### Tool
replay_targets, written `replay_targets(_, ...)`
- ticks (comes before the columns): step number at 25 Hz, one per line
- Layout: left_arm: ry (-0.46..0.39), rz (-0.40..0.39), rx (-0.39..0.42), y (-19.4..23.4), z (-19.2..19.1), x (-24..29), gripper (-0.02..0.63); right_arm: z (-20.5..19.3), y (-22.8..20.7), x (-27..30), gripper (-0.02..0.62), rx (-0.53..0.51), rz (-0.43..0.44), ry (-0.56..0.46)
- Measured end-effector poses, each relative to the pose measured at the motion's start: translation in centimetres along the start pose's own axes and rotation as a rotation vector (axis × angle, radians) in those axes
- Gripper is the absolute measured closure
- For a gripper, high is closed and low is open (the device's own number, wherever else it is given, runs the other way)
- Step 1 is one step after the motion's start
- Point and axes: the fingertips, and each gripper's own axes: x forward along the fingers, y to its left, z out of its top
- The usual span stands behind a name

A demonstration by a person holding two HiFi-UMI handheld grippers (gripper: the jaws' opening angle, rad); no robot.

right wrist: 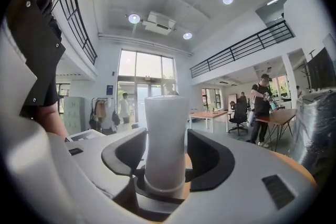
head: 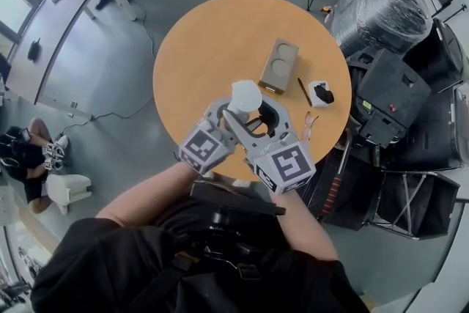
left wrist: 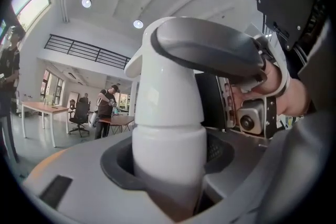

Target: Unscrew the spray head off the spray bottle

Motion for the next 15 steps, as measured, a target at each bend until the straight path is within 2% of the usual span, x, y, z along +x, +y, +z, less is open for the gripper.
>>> replay_targets(3,-0.002,-0.032,-0.002,-0.4,-0.2,0.2,0.316,0.1,0.0,-0.1,0.365,-0.011,0.045,-0.011)
replay_targets(6,-0.017,-0.130,0.006,-1.4,-0.1,-0.5,0.318,0.0,1.2,-0.5,0.371,-0.032,0.149,-0.013)
replay_targets(11,-0.037,-0.361,0.008,-3.8,0.6,-1.4,0.318,0.2,2.6,-1.7,0.374,-0.055,0.380,-0.024)
replay_targets(15,-0.011,-0.579,-0.004,-6.5,0.2,-2.4,0.318,-0.1,4.1,-3.5,0.374,-0.052,0.567,0.020)
